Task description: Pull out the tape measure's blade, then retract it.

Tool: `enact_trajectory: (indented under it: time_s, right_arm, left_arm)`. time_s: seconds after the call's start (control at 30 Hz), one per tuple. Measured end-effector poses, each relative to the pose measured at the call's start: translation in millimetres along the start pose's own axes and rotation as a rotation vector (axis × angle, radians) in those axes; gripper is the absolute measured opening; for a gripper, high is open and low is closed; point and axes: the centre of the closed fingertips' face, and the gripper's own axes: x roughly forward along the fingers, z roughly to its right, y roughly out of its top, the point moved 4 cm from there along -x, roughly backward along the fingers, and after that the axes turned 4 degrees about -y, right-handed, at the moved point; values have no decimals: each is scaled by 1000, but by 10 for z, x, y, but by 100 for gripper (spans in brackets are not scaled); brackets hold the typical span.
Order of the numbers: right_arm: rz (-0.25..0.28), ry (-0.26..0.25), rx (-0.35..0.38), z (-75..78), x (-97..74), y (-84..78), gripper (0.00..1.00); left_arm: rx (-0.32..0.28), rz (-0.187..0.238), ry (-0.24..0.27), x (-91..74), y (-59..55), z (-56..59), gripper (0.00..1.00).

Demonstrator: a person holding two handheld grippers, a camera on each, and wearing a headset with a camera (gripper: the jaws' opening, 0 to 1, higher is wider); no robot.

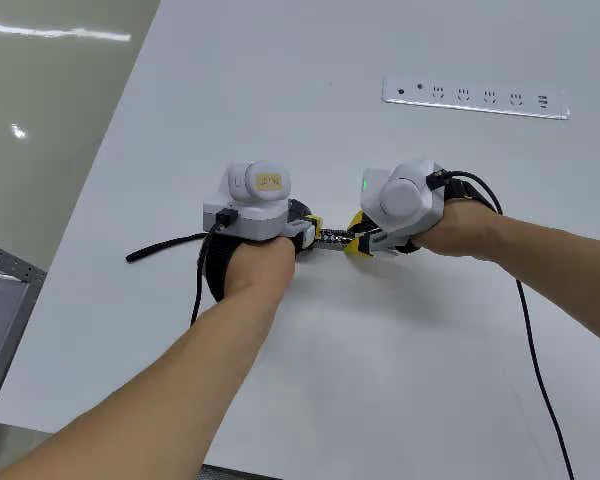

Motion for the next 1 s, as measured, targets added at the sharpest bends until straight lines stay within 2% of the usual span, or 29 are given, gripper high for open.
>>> enact_trajectory:
  time_s: [0.27, 0.47, 0.8, 1.0]
  right_arm:
    - [11, -17, -25, 2, 25, 36, 14]
    - [32, -36, -14, 3, 39, 41, 14]
    - [64, -45, 4, 23, 58, 56, 14]
    - [69, -41, 2, 27, 73, 66, 14]
  left_arm:
    - [0, 4, 2, -2, -2, 1, 57]
    - [0, 11, 3, -2, -5, 1, 57]
    - [18, 39, 13, -4, -8, 4, 57]
    - [15, 41, 11, 3, 3, -3, 57]
